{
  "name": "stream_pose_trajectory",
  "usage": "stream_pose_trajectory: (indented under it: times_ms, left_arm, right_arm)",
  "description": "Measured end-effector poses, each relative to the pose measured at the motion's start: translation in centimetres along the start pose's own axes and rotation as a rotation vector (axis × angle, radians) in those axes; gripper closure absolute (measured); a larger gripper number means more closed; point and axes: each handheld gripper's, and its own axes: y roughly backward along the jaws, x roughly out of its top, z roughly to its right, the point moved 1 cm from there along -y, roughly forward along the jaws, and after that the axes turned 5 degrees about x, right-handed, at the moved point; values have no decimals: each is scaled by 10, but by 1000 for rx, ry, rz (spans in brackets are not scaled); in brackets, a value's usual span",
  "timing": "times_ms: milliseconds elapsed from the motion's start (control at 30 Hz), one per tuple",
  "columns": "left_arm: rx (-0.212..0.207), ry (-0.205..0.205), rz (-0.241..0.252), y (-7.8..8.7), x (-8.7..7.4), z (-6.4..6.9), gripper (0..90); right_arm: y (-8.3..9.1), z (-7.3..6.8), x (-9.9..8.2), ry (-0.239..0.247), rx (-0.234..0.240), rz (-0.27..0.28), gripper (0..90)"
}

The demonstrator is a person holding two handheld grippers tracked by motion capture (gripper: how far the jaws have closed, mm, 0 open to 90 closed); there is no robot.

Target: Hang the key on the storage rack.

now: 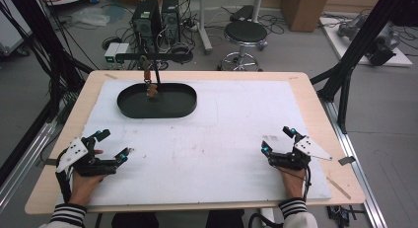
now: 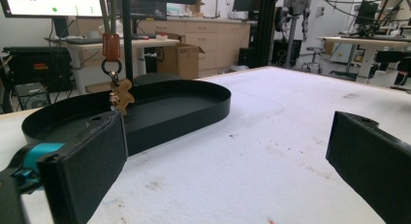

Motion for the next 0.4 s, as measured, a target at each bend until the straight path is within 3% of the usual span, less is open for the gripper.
stream_pose_trajectory:
  times_ms: [400]
  left_arm:
    - [42, -9, 11, 3, -6, 4, 17]
  right_arm:
    - [-1, -2, 0, 24, -1, -4, 4]
